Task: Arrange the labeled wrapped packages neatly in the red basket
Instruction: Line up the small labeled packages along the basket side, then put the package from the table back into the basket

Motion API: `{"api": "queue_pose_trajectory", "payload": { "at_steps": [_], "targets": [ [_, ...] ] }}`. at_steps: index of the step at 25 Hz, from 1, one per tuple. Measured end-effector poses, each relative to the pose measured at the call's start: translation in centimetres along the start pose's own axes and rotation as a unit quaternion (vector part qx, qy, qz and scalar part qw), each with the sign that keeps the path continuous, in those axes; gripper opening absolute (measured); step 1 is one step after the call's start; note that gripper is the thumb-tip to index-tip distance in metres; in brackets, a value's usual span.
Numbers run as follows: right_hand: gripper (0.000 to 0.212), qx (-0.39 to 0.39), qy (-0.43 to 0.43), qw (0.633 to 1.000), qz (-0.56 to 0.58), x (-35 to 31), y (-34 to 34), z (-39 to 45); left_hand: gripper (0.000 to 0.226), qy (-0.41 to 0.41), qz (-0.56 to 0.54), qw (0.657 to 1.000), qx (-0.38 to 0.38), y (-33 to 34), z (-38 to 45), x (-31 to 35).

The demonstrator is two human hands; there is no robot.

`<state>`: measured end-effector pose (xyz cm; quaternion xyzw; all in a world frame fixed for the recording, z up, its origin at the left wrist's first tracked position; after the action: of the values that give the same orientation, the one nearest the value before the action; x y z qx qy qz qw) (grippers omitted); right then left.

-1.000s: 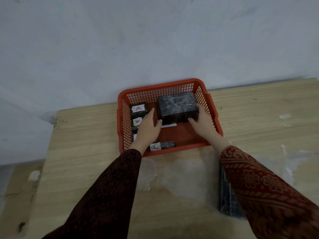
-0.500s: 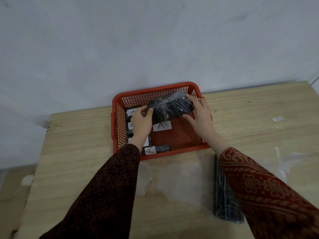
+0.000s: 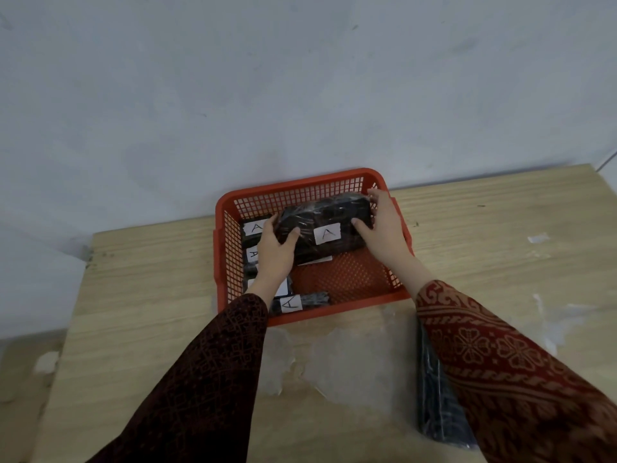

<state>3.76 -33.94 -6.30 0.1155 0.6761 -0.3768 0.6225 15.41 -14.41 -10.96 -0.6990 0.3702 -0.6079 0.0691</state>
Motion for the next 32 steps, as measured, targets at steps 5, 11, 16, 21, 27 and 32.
{"api": "queue_pose_trajectory", "payload": {
  "at_steps": [5,11,16,21,27,32],
  "targets": [
    [0.087,-0.079,-0.027,0.99,-0.117,1.4,2.4,-0.8,0.051,-0.03,0.022,0.999,-0.014,1.5,2.2,0.2],
    [0.069,-0.168,0.0,0.949,-0.266,5.2,4.6,-0.4,0.09,0.104,0.167,0.979,-0.057,4.6,0.3,2.4],
    [0.066,-0.166,-0.025,0.934,-0.316,5.5,4.9,-0.5,0.06,0.286,0.482,0.828,-0.017,7.3,-1.8,3.4],
    [0.064,-0.208,0.018,0.912,-0.353,4.2,4.6,-0.7,0.061,0.283,0.517,0.805,-0.062,7.9,-1.6,3.0],
    [0.045,-0.098,-0.043,0.978,-0.177,-1.6,-3.7,-10.6,0.065,0.213,0.524,0.817,-0.116,8.1,-2.0,5.5],
    [0.056,0.033,0.145,0.976,-0.161,4.7,-9.6,-24.9,0.051,0.275,0.464,0.834,-0.122,9.1,-6.9,10.4]
  ]
}}
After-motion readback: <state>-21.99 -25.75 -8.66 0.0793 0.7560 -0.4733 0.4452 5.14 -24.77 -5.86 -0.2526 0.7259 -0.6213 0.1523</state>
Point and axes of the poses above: each hand's wrist, its own z-axis towards the middle knuckle, its own y-axis out of the palm, x = y × z, the point moved 9 cm from there along z, towards the middle knuckle, and after that the axes turned 15 degrees about z, right-handed, at the moved point
